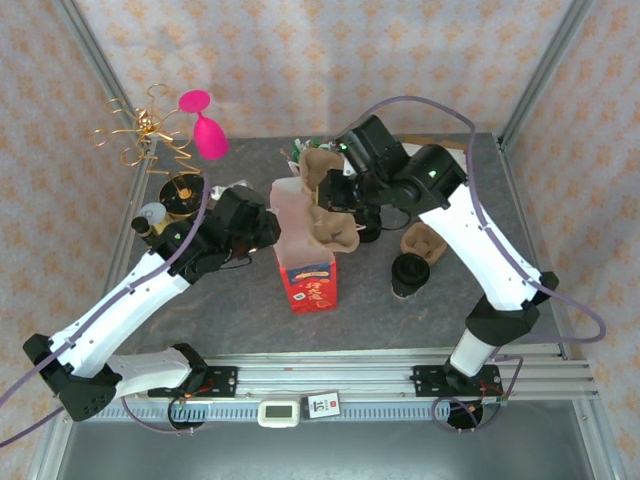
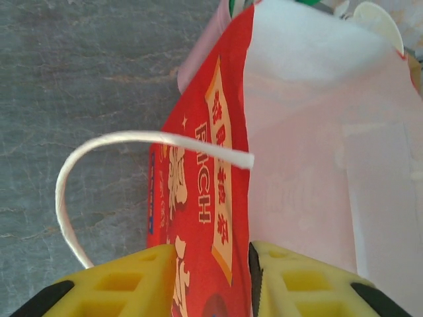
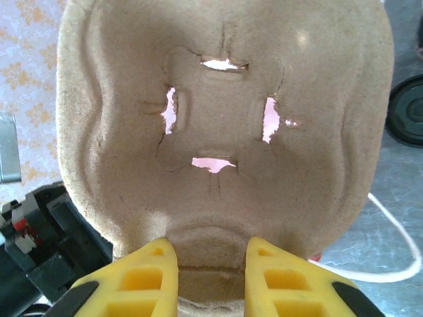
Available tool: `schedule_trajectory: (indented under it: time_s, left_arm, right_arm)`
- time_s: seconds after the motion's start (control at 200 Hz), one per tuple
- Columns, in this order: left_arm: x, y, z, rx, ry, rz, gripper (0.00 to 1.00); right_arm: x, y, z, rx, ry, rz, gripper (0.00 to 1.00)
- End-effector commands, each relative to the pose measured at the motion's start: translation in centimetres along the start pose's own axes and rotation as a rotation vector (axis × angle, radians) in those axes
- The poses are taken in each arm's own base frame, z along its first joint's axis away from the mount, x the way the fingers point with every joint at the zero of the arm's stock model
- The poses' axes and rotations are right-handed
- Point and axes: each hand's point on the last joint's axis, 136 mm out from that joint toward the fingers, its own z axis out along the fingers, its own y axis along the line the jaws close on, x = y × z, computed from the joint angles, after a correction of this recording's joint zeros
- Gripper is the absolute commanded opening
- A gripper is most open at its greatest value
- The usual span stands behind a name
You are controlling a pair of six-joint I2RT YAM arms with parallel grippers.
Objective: Pack the takeout coffee
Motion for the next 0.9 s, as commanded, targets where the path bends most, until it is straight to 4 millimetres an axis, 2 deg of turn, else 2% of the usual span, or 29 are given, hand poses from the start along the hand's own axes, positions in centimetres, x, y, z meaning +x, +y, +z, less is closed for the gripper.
schedule_trajectory:
  time_s: [0.0, 0.245, 0.355, 0.445, 0.546, 0.656, 0.796, 0.896]
  left_arm:
    - [-0.4, -1.7, -0.1, 0.098, 0.004, 0.031, 0.35]
    - [-0.3, -2.2, 0.8, 0.111, 0.013, 0.055, 0.23]
    - [-0.3, -1.6, 1.0, 0.102, 0.013, 0.045, 0.12]
    - [-0.6, -1.6, 0.6, 0.114, -0.003, 0.040, 0.07]
    - [-0.6, -1.7, 0.5, 0.123, -0.006, 0.038, 0.04]
    - [-0.6, -2.1, 0.4, 0.147, 0.000, 0.035, 0.00]
    - [-1.0, -2.3, -0.2, 0.163, -0.014, 0.029, 0.00]
    - [-1.0, -2.3, -0.4, 0.167, -0.017, 0.021, 0.00]
  right_arm:
    - [-0.1, 1.3, 0.1, 0.001, -0.028, 0.031, 0.21]
    - [0.2, 2.8, 0.9, -0.008, -0.035, 0.072, 0.21]
    - [0.4, 2.3, 1.6, 0.020, -0.030, 0.088, 0.21]
    - [0.8, 2.1, 2.5, 0.030, -0.020, 0.097, 0.20]
    - [0.6, 1.4, 3.0, 0.064, -0.036, 0.101, 0.20]
    - [0.8, 1.9, 3.9, 0.049, -0.015, 0.099, 0.20]
    - [0.9, 1.9, 4.4, 0.067, -0.014, 0.093, 0.20]
    - [1.5, 1.2, 5.0, 0.101, 0.003, 0.087, 0.20]
